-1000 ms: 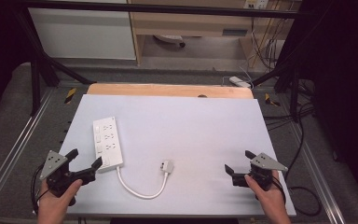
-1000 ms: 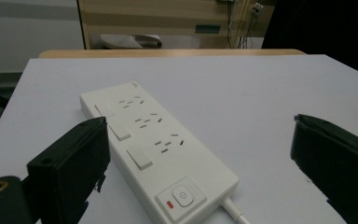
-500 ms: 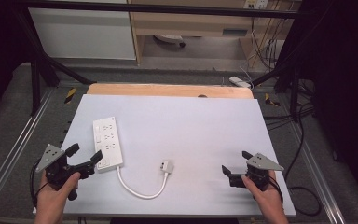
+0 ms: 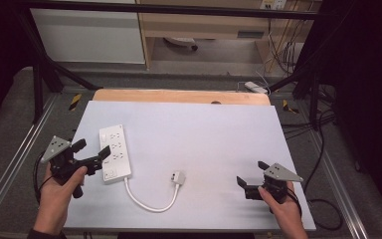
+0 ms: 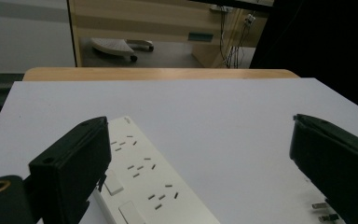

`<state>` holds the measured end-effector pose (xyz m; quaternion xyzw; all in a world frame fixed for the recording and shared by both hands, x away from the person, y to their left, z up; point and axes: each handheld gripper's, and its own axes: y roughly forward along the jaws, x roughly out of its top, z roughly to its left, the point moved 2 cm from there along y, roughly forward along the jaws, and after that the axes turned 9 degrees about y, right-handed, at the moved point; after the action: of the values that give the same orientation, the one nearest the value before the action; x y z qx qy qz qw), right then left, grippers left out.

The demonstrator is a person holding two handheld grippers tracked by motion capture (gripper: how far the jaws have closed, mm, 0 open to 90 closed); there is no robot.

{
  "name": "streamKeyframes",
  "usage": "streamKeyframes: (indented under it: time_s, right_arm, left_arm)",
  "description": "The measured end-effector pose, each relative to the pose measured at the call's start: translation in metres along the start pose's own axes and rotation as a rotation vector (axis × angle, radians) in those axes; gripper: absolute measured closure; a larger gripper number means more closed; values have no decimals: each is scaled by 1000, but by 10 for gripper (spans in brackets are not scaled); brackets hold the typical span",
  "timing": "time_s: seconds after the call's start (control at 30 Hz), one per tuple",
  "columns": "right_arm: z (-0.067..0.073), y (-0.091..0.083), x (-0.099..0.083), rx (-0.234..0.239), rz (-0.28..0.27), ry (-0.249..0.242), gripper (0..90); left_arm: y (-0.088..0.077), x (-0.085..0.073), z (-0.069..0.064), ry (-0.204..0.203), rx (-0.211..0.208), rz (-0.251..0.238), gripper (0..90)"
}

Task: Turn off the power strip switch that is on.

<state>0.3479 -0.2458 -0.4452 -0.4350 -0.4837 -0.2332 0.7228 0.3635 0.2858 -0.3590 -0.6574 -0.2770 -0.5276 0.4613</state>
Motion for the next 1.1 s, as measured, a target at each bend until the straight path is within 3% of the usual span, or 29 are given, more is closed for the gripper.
streamKeyframes:
  time_s: [0.23,0.57,0.67,1.1]
  right_arm:
    - [5,0,-3,-7,12,-10,30]
    - [2,3,-4,-7,28,-9,35]
    - [3,0,-2,0,11,-10,28]
    - [4,-2,-1,-13,4,-14,23]
  left_arm:
    - [12,2,3,19,4,27,52]
    - [8,8,14,15,26,14,51]
    - [11,10,16,19,28,22,51]
    - [18,26,13,23,29,-31,49]
